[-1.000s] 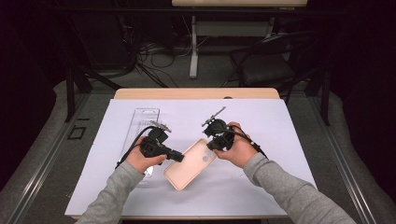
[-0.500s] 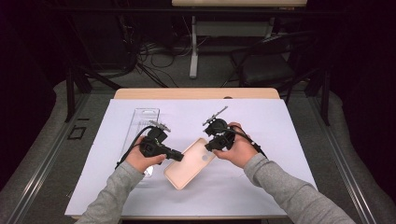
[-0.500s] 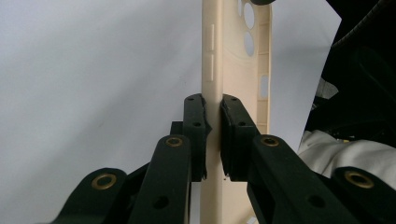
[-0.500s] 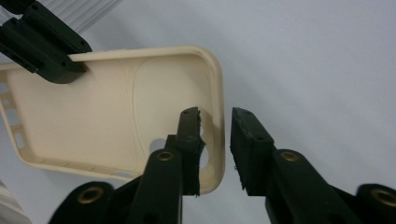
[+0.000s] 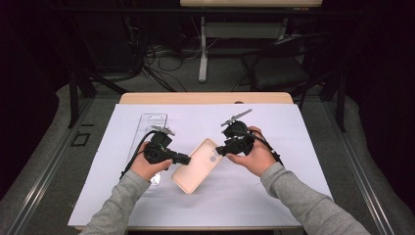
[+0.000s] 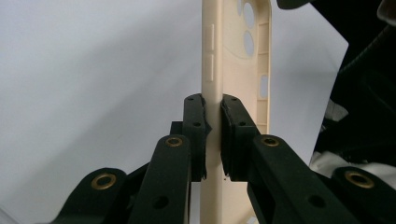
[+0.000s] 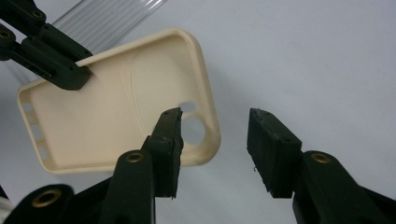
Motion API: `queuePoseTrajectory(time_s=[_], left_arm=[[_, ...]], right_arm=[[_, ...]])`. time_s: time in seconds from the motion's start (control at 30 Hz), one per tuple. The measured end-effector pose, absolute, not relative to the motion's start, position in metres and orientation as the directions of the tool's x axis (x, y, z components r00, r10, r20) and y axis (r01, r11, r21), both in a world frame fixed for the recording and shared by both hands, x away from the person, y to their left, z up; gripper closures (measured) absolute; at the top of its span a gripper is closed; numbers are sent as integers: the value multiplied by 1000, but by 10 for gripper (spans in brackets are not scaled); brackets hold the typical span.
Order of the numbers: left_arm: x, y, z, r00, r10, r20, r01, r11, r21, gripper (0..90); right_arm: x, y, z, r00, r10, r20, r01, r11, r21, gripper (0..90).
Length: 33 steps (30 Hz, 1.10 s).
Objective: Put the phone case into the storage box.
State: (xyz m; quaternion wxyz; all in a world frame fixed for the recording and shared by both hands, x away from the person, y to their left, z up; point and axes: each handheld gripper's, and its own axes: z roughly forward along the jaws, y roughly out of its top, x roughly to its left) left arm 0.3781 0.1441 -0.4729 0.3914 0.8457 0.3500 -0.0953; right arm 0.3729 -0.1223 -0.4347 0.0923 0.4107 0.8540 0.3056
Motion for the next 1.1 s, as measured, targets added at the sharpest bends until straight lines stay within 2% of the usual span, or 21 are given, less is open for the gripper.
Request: queuePoseTrajectory(time_s=[0.57,0.73,0.87,0.97,1.1], left_arm=[[373,157,-469,673,602,-429,664,-237,709,824],[371,160,-468,654,620,-433,655,-178,734,823],[370,161,-466,642,629,-438,646,-136,751,824],[369,161,-464,632,641,-436,638,-111,762,824],[367,159,-459,618,651,-442,621,-59,781,824]], right_arm=[[374,-137,-436,-629,758,175,643,379,665,512],[378,-138,-440,-616,742,263,655,297,695,516],[378,-139,-440,-618,735,281,644,267,717,515],[380,-140,-438,-613,739,280,628,241,740,486],[382,-143,-434,-611,710,350,625,162,764,450]])
